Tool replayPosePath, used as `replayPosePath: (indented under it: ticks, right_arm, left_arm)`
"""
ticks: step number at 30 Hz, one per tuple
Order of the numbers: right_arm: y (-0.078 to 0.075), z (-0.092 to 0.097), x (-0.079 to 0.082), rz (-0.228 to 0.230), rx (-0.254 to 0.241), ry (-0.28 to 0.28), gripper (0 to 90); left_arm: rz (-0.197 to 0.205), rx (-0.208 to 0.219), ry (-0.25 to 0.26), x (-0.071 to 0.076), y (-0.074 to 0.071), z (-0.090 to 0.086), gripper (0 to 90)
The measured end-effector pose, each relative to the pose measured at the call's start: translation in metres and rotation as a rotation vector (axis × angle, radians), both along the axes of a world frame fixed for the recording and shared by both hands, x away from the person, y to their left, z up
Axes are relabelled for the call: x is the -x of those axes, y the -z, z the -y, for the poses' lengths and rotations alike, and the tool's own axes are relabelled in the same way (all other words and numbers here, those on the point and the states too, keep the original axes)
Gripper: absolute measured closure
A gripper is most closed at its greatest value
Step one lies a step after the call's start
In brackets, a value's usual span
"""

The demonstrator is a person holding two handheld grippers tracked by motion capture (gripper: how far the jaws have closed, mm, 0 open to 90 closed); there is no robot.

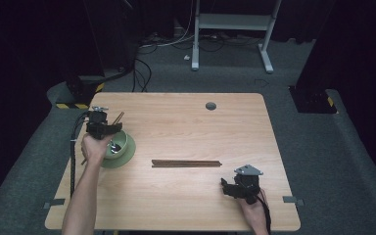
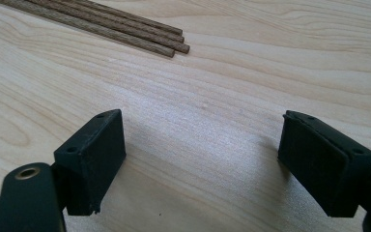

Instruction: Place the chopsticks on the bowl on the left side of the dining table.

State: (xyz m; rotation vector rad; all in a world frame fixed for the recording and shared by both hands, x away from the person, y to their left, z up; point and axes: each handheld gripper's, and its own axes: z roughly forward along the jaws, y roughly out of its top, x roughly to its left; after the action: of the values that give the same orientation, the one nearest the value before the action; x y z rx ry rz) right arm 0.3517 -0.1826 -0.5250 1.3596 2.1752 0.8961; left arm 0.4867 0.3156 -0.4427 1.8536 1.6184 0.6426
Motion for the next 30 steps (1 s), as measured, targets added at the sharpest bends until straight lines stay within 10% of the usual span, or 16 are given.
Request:
replayPosePath:
  ticks: [30]
  right_arm:
    - [0.0000,0.0001,0.0001,0.000,0.000,0.000,16.5]
  left_arm:
    - [-0.027,0.038,0.022,-0.0049,0.0076,0.0016,36.0]
